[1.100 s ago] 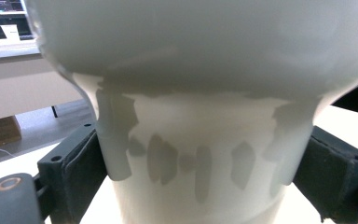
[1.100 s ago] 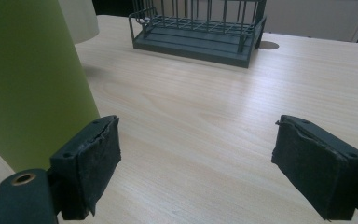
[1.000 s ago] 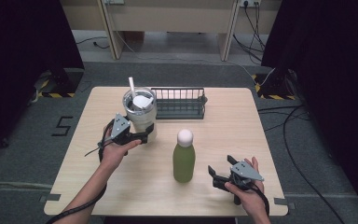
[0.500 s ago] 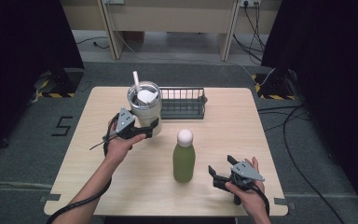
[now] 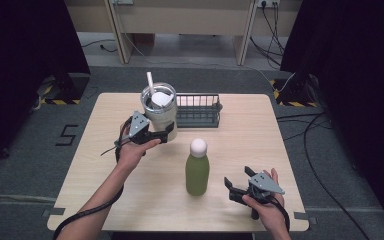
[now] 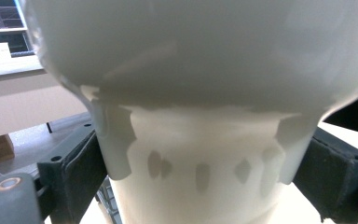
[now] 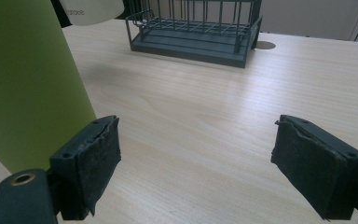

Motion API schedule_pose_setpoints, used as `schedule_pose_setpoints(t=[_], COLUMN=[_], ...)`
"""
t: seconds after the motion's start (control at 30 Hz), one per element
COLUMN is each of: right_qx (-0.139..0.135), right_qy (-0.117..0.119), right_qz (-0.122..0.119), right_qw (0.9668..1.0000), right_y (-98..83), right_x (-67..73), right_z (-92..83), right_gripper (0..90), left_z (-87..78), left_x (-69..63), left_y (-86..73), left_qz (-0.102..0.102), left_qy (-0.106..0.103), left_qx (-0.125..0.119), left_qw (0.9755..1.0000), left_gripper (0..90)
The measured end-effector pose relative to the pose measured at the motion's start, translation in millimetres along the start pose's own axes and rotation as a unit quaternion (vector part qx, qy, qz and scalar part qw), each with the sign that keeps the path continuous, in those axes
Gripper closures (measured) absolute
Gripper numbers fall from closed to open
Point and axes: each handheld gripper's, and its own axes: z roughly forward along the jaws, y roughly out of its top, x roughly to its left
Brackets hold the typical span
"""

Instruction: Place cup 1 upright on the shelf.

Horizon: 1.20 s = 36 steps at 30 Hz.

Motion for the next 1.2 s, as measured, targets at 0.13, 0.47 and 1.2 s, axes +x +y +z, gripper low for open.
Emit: schedule_pose_setpoints(t=[0.13, 0.47, 1.2], right_qx=[0.0, 0.0, 0.002], right_qy=[-0.001, 0.001, -0.002], right_qz=[-0.001, 0.001, 0.002], right_qw=[1.0, 1.0, 1.0], right_y=[-0.3, -0.7, -1.4], right_x=[-0.8, -1.3, -2.5], right_z=[-0.5, -0.2, -0.4], right_gripper=[15.1, 15.1, 15.1], left_z=[3.1, 14.8, 30.3], left_x=[-0.2, -3.4, -2.7], left_y=[2.4, 10.0, 20.2], left_qz=[0.001, 0.009, 0.007], left_qy=[0.001, 0.0, -0.003], left_qx=[-0.002, -0.006, -0.002], left_qw=[1.0, 0.9999, 1.0], left_gripper=[10.4, 10.4, 10.4])
